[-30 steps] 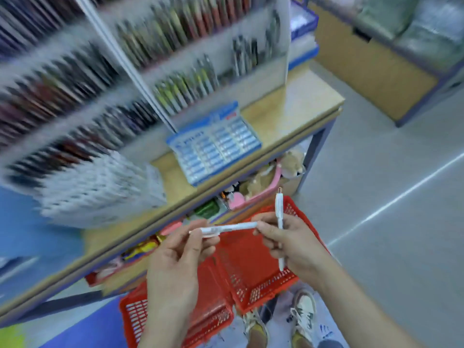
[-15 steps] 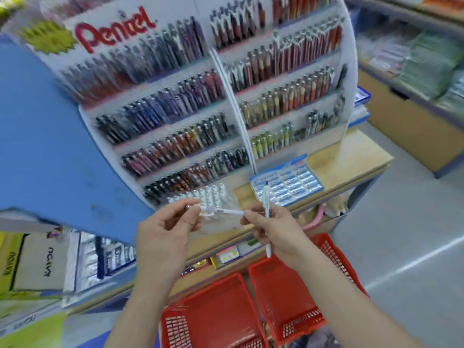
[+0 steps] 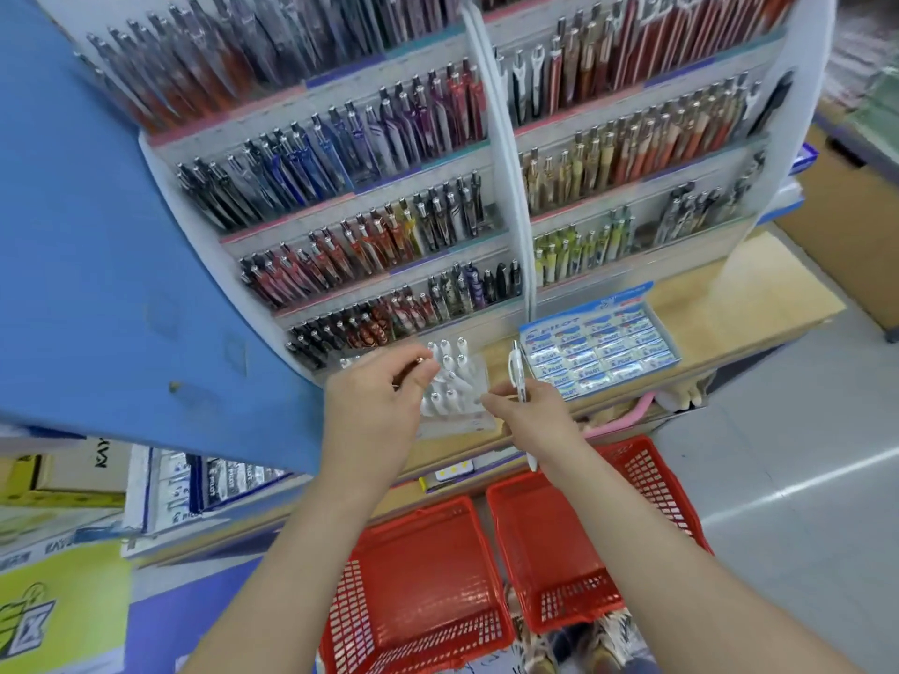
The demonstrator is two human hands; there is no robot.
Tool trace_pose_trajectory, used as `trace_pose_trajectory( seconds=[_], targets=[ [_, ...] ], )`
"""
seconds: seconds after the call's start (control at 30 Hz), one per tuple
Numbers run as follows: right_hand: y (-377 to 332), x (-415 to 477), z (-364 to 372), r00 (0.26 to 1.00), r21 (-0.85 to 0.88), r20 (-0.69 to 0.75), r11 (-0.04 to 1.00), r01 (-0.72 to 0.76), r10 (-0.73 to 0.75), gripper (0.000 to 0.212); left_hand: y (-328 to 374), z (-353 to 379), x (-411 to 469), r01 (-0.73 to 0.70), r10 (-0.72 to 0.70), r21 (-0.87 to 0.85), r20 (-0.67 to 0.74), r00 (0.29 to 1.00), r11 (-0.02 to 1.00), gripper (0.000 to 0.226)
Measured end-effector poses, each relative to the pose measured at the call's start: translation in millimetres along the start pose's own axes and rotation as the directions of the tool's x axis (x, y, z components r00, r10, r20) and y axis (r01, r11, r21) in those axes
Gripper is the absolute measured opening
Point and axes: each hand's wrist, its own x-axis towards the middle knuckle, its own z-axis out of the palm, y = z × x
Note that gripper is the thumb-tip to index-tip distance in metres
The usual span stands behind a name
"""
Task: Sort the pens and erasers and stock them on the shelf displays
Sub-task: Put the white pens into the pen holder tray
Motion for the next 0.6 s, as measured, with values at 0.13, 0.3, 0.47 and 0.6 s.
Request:
trace_pose_trajectory(
  seconds=[0.13,0.3,0.47,0.6],
  targets=[
    [6.1,7.3,-3.9,0.999,0.03,0.025,0.999,-0.024,0.023,0.022,-10.0,16.0,7.2,-0.034,0.032,0.046,0.043,0.999,0.998,0.006],
    [7.3,6.6,-7.7,0.998,0.062,0.058,0.997,-0.041,0.037,0.025,-14.7,28.8,14.5,-0.087,0.074,0.133,0.1,0.992,0.987,0.009],
    [6.4,6.8,-9.4,0.996,0.069,0.067,0.996,-0.055,0.05,0.027,-19.2,38.8,18.3,-0.11,0.082,0.182,0.155,0.984,0.977,0.011],
    [4.3,4.3,-10.2,0.996,0.077,0.078,0.996,-0.055,0.049,0.025,-22.9,44.1,20.0,-0.106,0.057,0.246,0.196,0.979,0.964,0.011]
  ],
)
